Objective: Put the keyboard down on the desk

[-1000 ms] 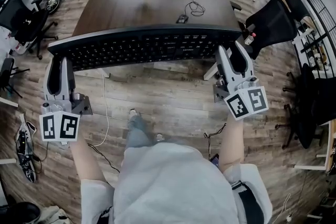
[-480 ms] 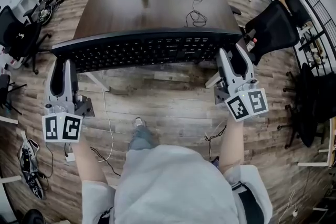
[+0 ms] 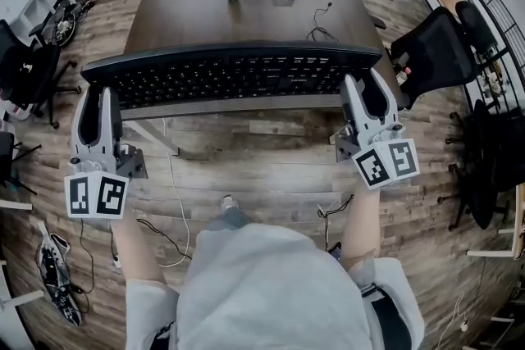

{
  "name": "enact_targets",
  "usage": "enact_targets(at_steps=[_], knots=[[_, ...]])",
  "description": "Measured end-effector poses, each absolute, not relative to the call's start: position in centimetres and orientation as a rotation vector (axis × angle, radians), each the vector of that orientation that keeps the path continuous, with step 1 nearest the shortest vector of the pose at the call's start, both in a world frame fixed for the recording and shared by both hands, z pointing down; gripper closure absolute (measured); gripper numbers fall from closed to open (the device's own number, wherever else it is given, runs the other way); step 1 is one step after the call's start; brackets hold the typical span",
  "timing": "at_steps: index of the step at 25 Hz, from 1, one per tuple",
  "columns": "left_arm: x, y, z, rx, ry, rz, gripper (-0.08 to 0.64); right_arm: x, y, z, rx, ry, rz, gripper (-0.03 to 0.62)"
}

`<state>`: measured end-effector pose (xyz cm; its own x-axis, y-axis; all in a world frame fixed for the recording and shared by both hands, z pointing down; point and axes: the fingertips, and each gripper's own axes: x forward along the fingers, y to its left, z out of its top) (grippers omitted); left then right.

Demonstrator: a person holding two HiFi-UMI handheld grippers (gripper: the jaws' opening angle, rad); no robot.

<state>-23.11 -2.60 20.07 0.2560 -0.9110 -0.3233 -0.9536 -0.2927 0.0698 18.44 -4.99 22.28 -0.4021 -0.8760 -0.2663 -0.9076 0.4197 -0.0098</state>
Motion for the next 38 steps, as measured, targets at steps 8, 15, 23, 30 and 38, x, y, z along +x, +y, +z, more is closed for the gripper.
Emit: enact_targets(at_steps=[8,15,23,30,38], knots=[[-27.2,-9.6,20.4,-2.417,1.735,0.445,0.423,14.3,-10.5,22.9,-1.611,2.413,0.194,0.407],[-31.3,-14.9,20.0,-2.463,1.701,0.452,0.424,10.4,-14.2,22.2,-1.664,2.398,0.186,0.407],[-31.8,-18.2,21.9,-2.521,1.705,0.44,0.425,9.8,-16.4,23.4,-1.715,2.404,0.155,0.407],[-31.5,-21.0,22.5,-2.531,1.716,0.414,0.425,10.1,-19.4,24.3,-1.72,2.415,0.123,0.407],[-30.1,-32.7,24.5,-2.559,1.797,0.327,0.425,11.6,-31.9,26.4,-1.725,2.467,0.022,0.407]])
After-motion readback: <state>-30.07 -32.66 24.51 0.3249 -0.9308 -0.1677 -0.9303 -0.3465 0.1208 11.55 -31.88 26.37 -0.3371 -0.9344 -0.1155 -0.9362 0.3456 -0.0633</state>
